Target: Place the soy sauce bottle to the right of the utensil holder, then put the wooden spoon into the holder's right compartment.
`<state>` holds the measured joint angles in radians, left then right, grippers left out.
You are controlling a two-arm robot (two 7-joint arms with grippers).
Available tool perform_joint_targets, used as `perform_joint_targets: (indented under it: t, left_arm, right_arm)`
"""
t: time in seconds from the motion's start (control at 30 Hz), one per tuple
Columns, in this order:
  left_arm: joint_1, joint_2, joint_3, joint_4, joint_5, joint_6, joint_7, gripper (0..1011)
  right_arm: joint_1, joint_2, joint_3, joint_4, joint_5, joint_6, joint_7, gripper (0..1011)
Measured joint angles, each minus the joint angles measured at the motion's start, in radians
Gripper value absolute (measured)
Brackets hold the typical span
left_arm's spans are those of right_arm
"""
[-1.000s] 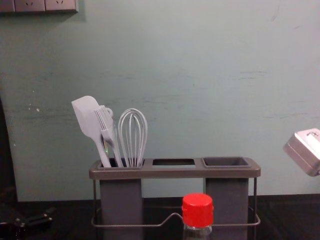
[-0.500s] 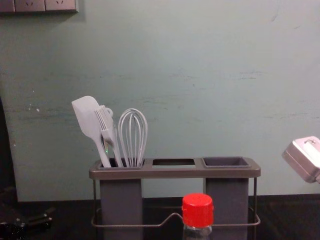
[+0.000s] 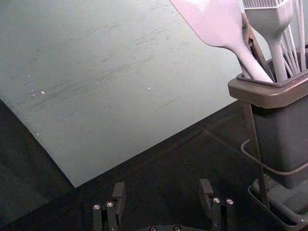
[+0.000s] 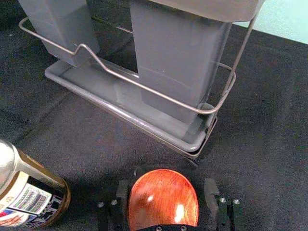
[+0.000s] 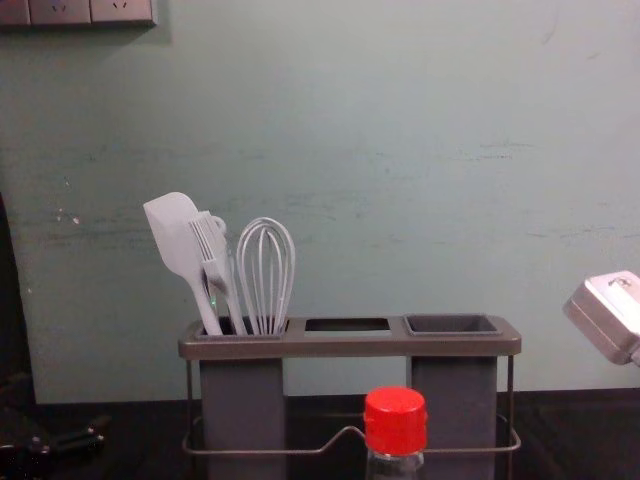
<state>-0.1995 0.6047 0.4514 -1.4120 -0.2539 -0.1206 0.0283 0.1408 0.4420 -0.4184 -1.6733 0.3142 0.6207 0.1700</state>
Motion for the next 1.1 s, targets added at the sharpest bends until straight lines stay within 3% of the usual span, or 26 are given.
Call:
perform_joint_targets:
  t: [0.17,0.43,1.0,1.1]
  left_arm:
    - [0.0,0.0,0.0,0.0,0.0,0.0,0.0,1005]
    - [0.0,0.0,0.0,0.0,0.0,0.0,0.0,1005]
    - [0.0,0.0,0.0,0.0,0.0,0.0,0.0,1005]
    - [0.0,0.0,0.0,0.0,0.0,0.0,0.0,1005]
  right_arm:
    - [0.0,0.0,-0.001,0.0,0.0,0.001,0.0,994]
    - [0.0,0.001,-0.001,-0.001,0.001,0.002,0.0,829]
    - [0.0,0.002,-0.001,-0.002,0.002,0.003,-0.001,829]
    - [-0.028,0.013,0.01,-0.042,-0.018,-0.051,-0.002,829]
